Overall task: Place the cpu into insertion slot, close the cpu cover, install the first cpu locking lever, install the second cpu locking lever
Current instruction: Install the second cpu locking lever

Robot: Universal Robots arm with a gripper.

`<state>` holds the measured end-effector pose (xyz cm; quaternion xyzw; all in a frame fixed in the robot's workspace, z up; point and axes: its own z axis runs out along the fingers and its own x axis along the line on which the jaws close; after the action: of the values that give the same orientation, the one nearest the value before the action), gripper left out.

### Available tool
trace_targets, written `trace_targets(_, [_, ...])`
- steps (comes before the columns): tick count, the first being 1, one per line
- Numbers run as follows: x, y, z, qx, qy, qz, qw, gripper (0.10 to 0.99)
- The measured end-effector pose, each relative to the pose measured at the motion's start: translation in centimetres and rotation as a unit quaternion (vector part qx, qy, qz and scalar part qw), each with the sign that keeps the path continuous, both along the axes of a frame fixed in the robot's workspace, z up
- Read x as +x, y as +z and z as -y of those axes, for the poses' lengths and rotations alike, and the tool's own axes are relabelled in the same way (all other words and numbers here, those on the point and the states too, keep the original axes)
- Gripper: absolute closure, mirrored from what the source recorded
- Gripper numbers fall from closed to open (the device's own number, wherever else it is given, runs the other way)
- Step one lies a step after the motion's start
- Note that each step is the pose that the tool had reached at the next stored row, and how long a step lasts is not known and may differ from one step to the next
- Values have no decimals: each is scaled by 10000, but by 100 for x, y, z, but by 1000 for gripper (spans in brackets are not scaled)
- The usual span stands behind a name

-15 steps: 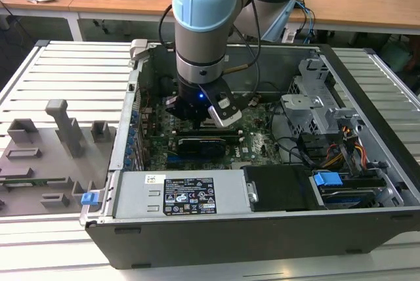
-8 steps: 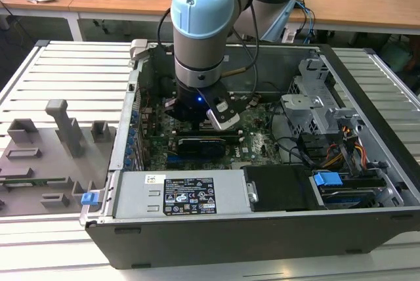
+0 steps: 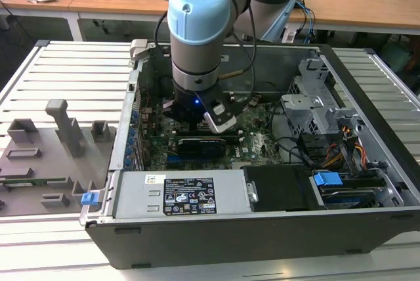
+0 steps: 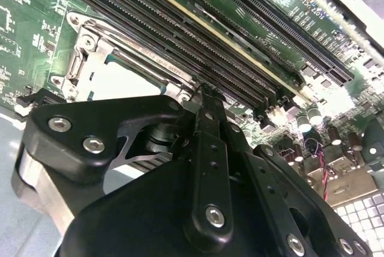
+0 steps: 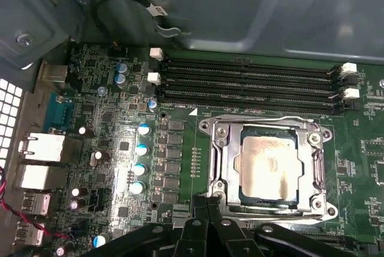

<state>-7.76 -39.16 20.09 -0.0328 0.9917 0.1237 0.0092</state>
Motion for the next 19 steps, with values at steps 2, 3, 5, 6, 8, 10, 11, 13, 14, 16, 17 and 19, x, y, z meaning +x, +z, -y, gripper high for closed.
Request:
trace_targets(2, [-7,-12,-4,8,-1,0,10000,980])
trace_targets(3, [-8,-16,-7,9,-1,0,10000,980])
trace_targets(5, [-12,-23,-14,10,-1,0,10000,980])
trace_targets(6, [-18,-27,-21,13,-1,1,10000,980])
trace_targets(8, [-27,-34,-30,13,-1,0,10000,980])
trace_targets(10, [-31,-35,-31,12,0,-1,10000,980])
trace_targets(11, [-31,-35,-31,12,0,-1,10000,980])
trace_targets(13, [-32,-34,-32,13,-1,0,10000,980])
trace_targets(14, [-32,-17,-32,15,0,0,10000,980])
trace_targets(16, [-32,8,-32,14,-1,0,10000,980])
trace_targets(17, [-32,20,-32,13,0,0,10000,980])
trace_targets(19, [-32,42,-32,14,-1,0,10000,980])
